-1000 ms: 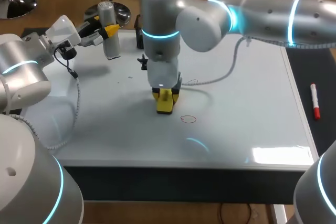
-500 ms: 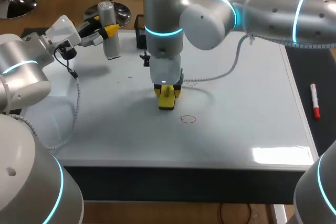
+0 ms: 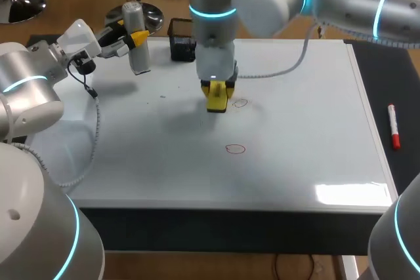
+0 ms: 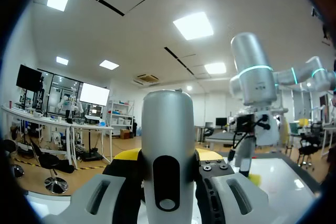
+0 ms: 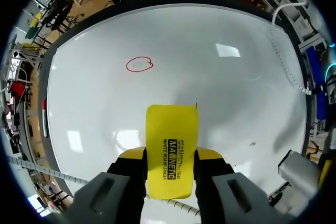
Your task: Pick up the inspection probe, press it on each red-marked spot on the whiteboard one by one, put down the probe, pick up the eraser, and wipe off all the red marks.
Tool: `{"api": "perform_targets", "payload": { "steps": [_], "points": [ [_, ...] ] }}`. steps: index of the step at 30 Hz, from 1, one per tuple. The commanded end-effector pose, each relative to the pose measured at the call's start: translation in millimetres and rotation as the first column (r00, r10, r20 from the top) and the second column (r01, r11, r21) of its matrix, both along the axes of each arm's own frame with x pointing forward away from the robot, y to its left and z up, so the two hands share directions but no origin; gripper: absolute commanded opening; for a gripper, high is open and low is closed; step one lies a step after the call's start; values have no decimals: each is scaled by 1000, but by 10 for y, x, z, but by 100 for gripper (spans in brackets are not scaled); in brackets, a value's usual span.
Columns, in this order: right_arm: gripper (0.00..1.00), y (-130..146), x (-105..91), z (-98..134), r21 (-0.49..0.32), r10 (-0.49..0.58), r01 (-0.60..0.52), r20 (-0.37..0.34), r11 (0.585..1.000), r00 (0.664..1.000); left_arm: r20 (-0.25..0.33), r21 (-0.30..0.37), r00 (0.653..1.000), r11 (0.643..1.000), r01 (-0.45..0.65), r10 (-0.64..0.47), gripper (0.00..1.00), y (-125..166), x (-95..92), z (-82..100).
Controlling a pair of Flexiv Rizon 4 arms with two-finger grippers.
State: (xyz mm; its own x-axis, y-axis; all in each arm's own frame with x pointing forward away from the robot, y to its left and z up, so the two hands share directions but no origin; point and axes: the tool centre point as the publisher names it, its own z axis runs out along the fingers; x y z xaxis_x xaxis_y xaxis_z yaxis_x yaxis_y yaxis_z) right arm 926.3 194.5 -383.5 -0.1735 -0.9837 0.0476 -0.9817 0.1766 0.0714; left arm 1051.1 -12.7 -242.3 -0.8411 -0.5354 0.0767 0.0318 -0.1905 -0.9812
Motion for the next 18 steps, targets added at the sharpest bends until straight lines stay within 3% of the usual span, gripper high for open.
{"api": "perform_targets", "payload": {
  "steps": [1,18],
  "points": [
    [0,-200,123,-12,7,-35,35,-12,999,999,0,-1,1000,1000,1,-1,0,3,6,8],
    [0,-1160,639,-49,21,-319,321,-48,947,946,0,-1,1000,1000,1,-1,0,3,6,8]
  ]
}}
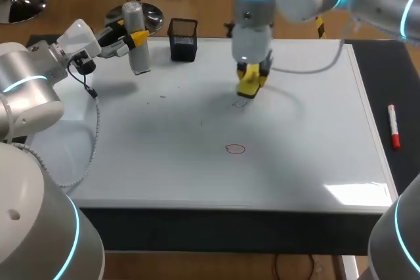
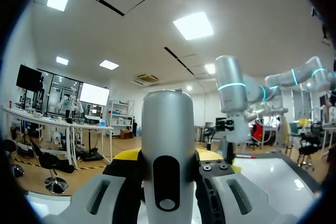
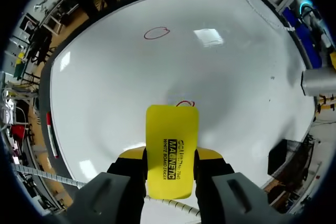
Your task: Pick up the inspection probe, press it on each red-marked spot on the whiteboard one by one, put down the probe, pick up the eraser, and wipe off all the red marks.
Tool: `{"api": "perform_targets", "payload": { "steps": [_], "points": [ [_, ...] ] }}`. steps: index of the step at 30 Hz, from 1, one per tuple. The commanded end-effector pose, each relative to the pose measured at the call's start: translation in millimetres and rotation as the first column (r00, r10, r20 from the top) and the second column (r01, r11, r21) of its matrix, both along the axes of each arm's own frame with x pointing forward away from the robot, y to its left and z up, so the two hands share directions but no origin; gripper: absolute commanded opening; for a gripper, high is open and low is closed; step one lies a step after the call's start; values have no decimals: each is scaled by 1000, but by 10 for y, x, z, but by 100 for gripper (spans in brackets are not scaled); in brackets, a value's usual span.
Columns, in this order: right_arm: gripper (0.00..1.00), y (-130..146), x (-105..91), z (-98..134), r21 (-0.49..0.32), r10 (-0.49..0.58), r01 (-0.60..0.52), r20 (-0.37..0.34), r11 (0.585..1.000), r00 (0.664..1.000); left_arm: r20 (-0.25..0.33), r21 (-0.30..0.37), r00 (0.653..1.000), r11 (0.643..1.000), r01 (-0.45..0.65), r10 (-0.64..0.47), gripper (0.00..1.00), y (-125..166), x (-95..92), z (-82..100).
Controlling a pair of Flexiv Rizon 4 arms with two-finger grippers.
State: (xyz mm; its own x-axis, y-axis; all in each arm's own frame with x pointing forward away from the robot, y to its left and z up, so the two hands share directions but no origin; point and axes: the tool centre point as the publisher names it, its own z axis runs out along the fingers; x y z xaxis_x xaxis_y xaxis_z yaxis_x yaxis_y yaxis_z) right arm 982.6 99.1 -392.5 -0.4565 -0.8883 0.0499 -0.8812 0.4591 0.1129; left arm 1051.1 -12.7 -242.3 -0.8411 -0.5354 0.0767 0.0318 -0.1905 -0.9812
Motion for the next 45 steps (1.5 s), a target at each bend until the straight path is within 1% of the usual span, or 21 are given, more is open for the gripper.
{"api": "perform_targets", "payload": {
  "steps": [1,4,6,11,14,20,28,32,39,41,45],
  "points": [
    [0,-255,95,62,20,-46,46,0,999,999,0,-1,1000,1000,1,-1,0,3,6,9],
    [0,-469,184,85,22,-102,102,0,995,995,0,-1,1000,1000,1,-1,0,3,6,9],
    [0,-610,230,103,6,-127,128,-4,992,992,0,-1,1000,1000,1,-1,0,3,6,9],
    [0,-906,274,182,-15,-194,194,-2,981,981,0,-1,1000,1000,1,-1,0,3,6,9],
    [0,-1050,267,224,-20,-228,228,0,973,974,0,-1,1000,1000,1,-1,0,3,6,9],
    [0,-1266,193,256,-19,-286,285,-8,958,958,0,-1,1000,1000,1,-1,0,3,6,9],
    [0,-1478,81,266,-32,-338,337,-14,941,941,0,-1,1000,1000,1,-1,0,3,6,9],
    [0,-1550,32,300,-23,-360,360,-10,933,933,0,-1,1000,1000,1,-1,0,3,6,9],
    [0,-1610,-11,323,-23,-378,377,-4,926,926,0,-1,1000,1000,1,-1,0,3,6,9],
    [0,-1611,-20,344,-42,-379,379,11,924,925,0,-1,1000,1000,1,-1,0,3,6,9],
    [0,-1611,-20,344,-42,-379,379,11,924,925,0,-1,1000,1000,1,-1,0,3,6,9]
  ]
}}
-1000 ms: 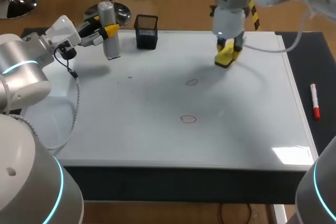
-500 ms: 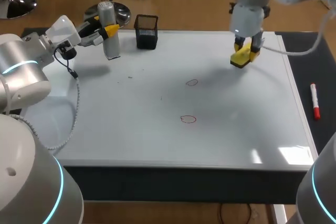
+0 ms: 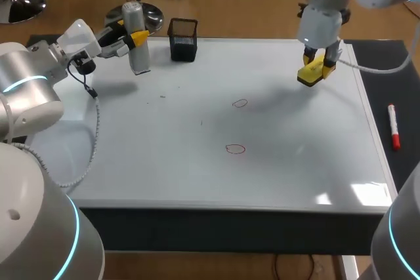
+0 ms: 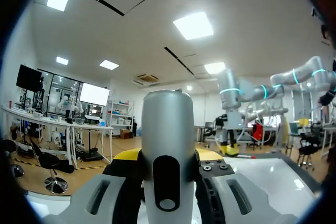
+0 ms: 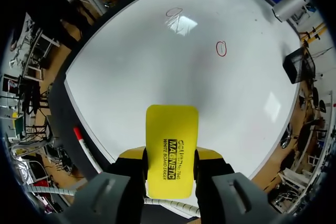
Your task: Pick up the inspection probe, press it on each red-marked spot on the whiteboard one by one, put down the probe, pick up the eraser, and wipe off all the red marks.
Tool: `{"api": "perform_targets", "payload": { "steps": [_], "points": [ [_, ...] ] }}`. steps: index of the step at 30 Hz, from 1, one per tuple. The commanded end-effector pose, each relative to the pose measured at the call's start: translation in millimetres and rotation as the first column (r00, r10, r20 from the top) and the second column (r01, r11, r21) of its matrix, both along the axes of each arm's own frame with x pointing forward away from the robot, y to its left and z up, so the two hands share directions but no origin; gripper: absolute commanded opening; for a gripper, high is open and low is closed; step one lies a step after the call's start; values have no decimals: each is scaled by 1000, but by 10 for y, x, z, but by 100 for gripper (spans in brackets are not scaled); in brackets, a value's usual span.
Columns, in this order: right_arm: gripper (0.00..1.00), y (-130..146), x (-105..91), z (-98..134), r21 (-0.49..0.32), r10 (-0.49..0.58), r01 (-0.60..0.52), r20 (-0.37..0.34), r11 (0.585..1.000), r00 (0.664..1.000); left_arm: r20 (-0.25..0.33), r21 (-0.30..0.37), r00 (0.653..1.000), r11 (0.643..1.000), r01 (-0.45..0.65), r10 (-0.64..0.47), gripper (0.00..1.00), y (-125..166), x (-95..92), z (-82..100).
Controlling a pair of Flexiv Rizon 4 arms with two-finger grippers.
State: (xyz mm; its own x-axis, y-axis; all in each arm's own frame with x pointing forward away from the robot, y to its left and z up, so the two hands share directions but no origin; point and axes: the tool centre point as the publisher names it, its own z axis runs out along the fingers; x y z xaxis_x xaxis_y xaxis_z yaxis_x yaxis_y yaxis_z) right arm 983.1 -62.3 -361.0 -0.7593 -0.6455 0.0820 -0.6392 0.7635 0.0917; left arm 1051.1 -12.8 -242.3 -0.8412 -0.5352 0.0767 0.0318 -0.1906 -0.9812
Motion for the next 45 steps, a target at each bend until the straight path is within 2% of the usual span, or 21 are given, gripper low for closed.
{"api": "perform_targets", "payload": {
  "steps": [1,24,28,34,45],
  "points": [
    [0,2,-25,30,-7,1,-1,5,1000,1000,0,-1,1000,1000,1,-1,0,3,5,8],
    [0,2,-25,30,-7,1,-1,5,1000,1000,0,-10,1000,1000,6,-6,0,-9,19,8],
    [0,2,-25,30,-7,1,-1,5,1000,1000,-5,-6,999,999,38,-38,0,-156,1,60],
    [0,2,-25,30,-7,1,-1,5,1000,1000,-27,-8,993,994,111,-111,0,-521,-126,130],
    [0,2,-25,30,-7,1,-1,5,1000,1000,-4,-16,975,974,224,-224,0,-1110,-436,333]
  ]
}}
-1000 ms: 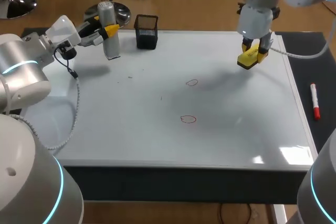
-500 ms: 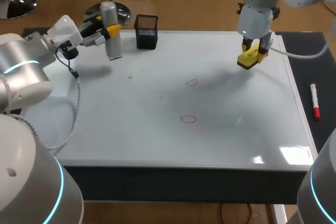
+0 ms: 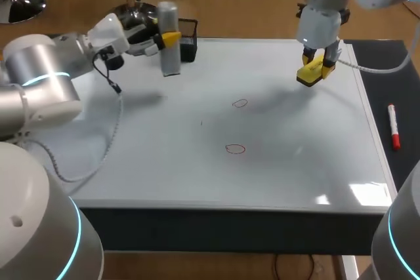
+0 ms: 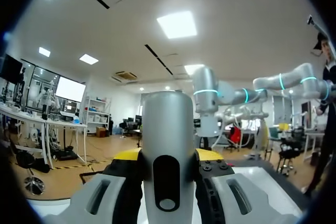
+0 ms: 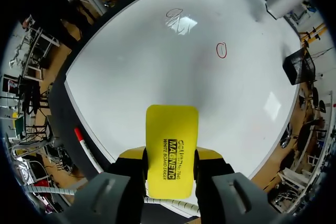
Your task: Pick up the inspection probe, press it on each red-marked spot on the whiteboard one by one, put down the probe, pick up the eraser, and wipe off all the red marks.
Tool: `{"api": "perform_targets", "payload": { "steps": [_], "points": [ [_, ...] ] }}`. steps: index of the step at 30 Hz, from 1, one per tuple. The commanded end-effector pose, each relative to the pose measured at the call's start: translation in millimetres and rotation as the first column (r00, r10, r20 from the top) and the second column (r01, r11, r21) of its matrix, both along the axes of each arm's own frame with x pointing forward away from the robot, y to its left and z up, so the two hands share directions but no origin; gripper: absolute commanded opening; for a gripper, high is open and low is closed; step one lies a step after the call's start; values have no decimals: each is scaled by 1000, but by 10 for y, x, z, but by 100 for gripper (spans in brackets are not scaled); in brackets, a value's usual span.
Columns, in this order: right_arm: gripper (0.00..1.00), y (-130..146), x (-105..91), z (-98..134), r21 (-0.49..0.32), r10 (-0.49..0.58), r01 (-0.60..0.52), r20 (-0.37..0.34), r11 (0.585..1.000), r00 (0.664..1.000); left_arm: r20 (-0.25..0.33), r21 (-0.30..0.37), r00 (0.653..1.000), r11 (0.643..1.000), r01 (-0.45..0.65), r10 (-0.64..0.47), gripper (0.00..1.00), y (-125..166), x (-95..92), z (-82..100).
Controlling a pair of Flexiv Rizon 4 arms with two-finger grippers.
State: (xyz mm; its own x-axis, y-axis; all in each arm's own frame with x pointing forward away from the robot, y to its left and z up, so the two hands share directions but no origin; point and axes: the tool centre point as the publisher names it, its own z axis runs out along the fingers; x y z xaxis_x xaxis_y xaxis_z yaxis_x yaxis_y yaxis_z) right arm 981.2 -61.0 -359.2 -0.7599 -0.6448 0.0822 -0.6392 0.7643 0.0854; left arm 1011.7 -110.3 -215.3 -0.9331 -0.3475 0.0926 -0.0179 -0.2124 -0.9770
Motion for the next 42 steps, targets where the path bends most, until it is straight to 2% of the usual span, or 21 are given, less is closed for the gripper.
{"api": "perform_targets", "payload": {
  "steps": [1,5,6,21,31,36,42],
  "points": [
    [0,-11,-5,12,-2,2,-2,1,1000,1000,9,9,1000,1000,26,-26,0,-186,-70,81],
    [0,-11,-5,12,-2,2,-2,1,1000,1000,31,-17,998,998,54,-54,0,-361,-162,145],
    [0,-11,-5,12,-2,2,-2,1,1000,1000,35,-42,997,997,68,-67,0,-412,-192,162],
    [0,-11,-5,12,-2,2,-2,1,1000,1000,79,-74,978,977,199,-193,0,-1161,-552,142],
    [0,-11,-5,12,-2,2,-2,1,1000,1000,89,-93,966,964,250,-242,0,-1554,-707,-50],
    [0,-11,-5,12,-2,2,-2,1,1000,1000,113,-121,961,957,264,-251,0,-1628,-720,-178],
    [0,-11,-5,12,-2,2,-2,1,1000,1000,114,-127,959,953,273,-260,0,-1718,-722,-351]
  ]
}}
